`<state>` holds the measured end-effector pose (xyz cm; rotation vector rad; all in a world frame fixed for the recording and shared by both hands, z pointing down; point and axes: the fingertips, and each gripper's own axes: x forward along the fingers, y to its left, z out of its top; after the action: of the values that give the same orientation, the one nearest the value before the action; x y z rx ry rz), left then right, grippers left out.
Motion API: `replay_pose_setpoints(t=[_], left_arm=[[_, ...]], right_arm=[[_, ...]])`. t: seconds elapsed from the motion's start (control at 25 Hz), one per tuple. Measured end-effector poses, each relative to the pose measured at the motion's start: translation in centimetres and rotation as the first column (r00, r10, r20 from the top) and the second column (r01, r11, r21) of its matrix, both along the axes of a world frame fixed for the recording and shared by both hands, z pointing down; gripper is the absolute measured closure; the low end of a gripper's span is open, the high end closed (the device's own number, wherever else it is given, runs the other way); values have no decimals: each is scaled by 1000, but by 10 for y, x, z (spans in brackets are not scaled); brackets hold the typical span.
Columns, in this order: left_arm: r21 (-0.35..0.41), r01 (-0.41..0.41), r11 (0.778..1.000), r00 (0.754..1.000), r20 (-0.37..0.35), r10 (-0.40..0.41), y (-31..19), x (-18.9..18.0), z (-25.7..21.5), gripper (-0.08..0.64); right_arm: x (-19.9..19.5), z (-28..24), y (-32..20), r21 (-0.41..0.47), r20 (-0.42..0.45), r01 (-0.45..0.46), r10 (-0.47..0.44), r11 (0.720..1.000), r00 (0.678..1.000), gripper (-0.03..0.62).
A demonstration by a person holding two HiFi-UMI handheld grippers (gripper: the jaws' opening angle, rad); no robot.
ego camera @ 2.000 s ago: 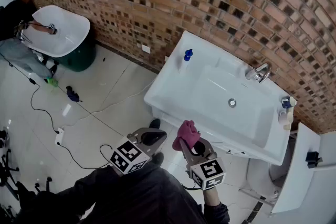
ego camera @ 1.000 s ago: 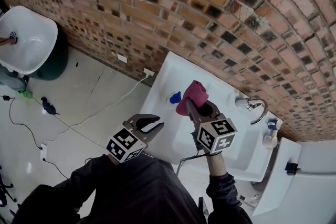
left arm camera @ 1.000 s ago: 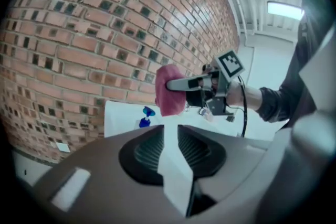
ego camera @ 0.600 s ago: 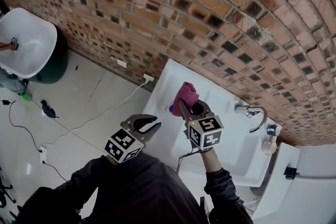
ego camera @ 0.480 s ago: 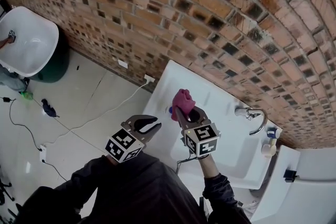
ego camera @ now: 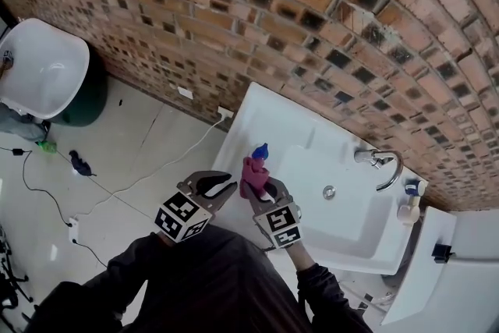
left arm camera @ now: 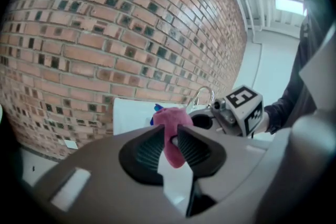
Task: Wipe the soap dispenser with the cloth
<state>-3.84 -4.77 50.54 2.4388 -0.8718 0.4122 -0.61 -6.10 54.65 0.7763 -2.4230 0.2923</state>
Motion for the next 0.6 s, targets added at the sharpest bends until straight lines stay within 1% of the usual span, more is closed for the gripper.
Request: replay_pose_setpoints(t=[0.12,0.32,0.4,0.48,0.6], left_arm=[[-1,12,1000,1000,7,-12,4,-3,-1,476],[1,34,999,999,19,-34,10,-12,-2,476],[2,46,999,999,22,-46,12,-16,-2,476],[2,59,998,998,21,-59,16,-19,-2,476],[-7,84,996,996,18,-84,22,-24,-2,476]], right_arm=[[0,24,4,-20,-41,14,-15,1000,999,523],[-1,60,10,-112,-70,25,-33,993,997,523],[0,75,8,-167,-63,13,-23,986,998,523],[2,94,7,-261,-39,-17,7,965,999,523],[3,121,9,-402,-27,-51,44,914,999,523]])
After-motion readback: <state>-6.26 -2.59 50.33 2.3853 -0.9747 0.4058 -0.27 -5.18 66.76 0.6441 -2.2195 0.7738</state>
